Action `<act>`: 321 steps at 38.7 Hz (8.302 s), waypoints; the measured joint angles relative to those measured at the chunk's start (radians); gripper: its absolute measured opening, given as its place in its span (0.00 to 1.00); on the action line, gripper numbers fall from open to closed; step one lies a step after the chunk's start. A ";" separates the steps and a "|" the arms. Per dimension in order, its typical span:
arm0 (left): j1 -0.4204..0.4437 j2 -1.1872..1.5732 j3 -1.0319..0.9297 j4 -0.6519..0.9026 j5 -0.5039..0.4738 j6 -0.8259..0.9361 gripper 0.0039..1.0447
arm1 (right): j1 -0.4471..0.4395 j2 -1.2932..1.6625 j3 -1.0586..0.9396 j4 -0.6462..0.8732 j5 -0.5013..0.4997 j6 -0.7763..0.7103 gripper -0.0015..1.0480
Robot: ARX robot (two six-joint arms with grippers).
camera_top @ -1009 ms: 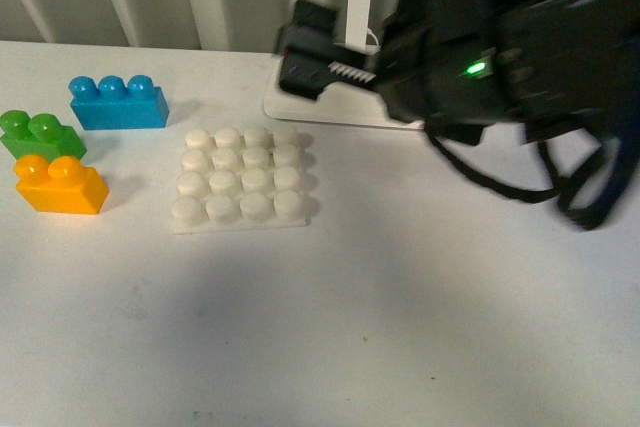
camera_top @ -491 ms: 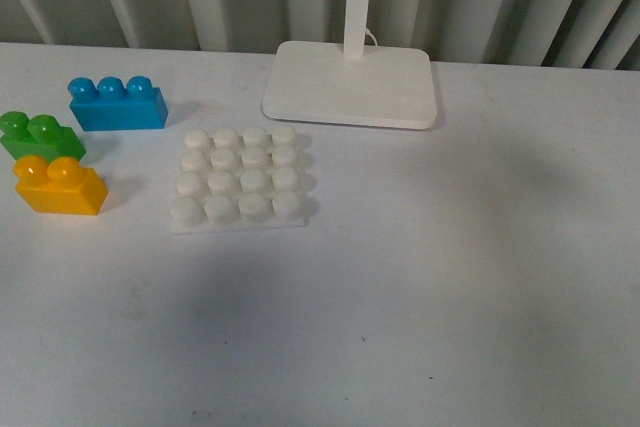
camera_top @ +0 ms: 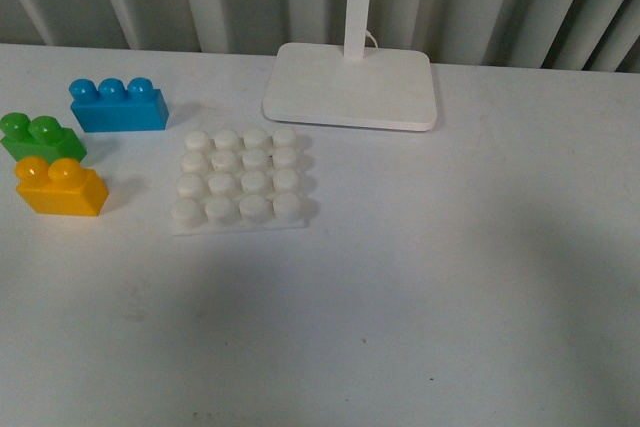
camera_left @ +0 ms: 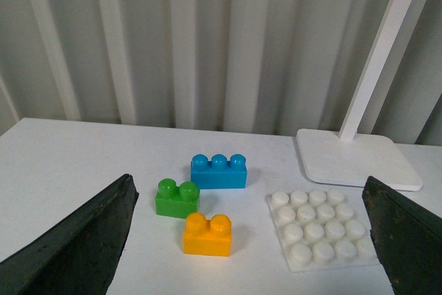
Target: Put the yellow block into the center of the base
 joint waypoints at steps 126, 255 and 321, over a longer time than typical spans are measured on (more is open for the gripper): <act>0.074 2.015 0.532 0.880 0.097 0.169 0.94 | 0.000 -0.451 -0.087 -0.365 -0.003 -0.008 0.91; -0.497 2.065 0.787 0.613 -0.356 -0.306 0.63 | 0.000 -0.451 -0.087 -0.365 -0.003 -0.008 0.91; -0.521 2.162 0.830 0.584 -0.368 -0.314 0.62 | 0.000 -0.451 -0.087 -0.365 -0.003 -0.008 0.91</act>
